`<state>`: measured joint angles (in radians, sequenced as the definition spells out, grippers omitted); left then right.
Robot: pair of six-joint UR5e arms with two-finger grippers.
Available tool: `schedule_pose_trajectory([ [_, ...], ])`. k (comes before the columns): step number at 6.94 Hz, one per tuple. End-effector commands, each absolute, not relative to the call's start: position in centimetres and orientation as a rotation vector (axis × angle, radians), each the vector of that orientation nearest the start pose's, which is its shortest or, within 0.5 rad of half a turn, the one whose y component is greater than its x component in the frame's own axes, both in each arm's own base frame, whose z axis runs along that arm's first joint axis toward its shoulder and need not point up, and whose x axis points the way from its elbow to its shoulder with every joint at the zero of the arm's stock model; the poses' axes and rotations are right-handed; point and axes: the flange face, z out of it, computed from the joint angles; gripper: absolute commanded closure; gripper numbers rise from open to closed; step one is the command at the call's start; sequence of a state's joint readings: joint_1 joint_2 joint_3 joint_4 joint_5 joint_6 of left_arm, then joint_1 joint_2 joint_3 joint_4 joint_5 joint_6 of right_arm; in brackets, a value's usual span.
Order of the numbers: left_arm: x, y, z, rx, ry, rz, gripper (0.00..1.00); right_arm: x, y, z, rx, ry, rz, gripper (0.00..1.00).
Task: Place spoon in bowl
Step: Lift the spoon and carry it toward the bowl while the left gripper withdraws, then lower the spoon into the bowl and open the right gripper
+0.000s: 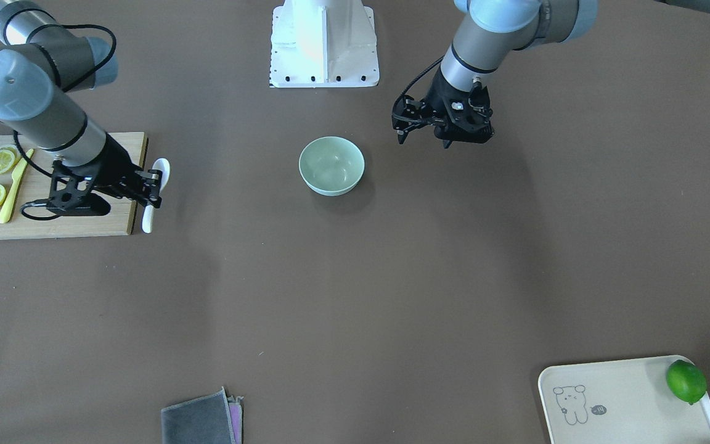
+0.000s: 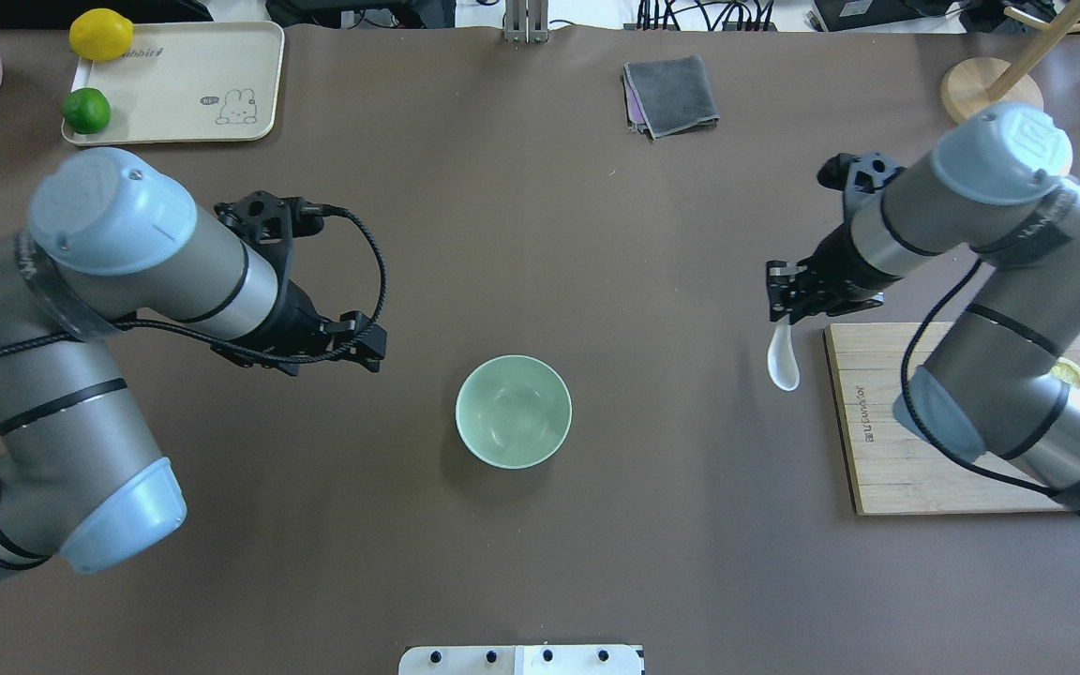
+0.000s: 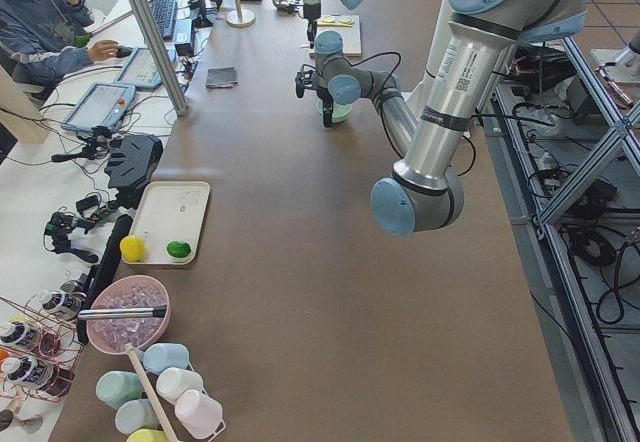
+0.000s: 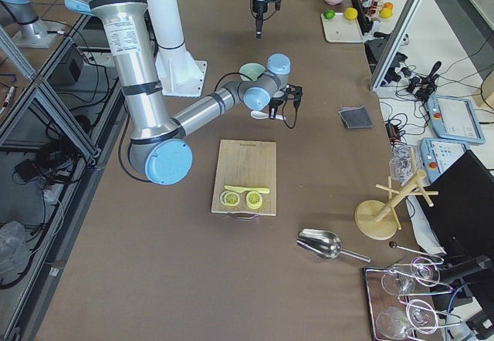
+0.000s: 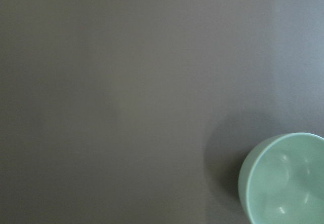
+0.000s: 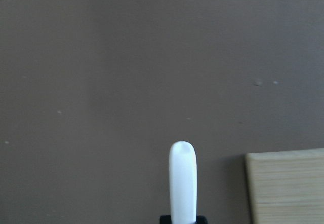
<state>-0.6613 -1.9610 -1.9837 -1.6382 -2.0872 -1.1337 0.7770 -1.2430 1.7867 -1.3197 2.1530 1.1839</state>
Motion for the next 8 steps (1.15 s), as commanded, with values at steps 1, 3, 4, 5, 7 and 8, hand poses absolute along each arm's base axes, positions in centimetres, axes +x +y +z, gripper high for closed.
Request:
schedule_pose_trajectory([
  [1, 33.4, -43.7, 29.9, 0.056, 0.952, 0.098, 0.05, -45.4, -45.1, 25.7, -0.045, -0.988, 0.205, 1.0],
  [3, 29.1, -45.6, 32.7, 0.062, 0.952, 0.141, 0.04, -51.7, -42.5, 19.8, -0.036, -1.0, 0.264, 1.0],
  [4, 28.8, -45.8, 32.8, 0.067, 0.95, 0.143, 0.04, -54.4, -42.5, 18.5, -0.041, -0.989, 0.297, 1.0],
  [5, 29.2, -45.9, 32.5, 0.068, 0.954, 0.146, 0.04, -55.7, -42.1, 17.8, -0.019, -0.986, 0.297, 1.0],
  [7, 29.3, -46.0, 32.5, 0.065, 0.953, 0.143, 0.04, -56.3, -41.8, 17.6, 0.001, -0.981, 0.364, 0.02],
  [8, 29.4, -46.1, 32.9, 0.061, 0.948, 0.145, 0.04, -56.7, -41.4, 18.3, 0.032, -0.965, 0.362, 0.0],
])
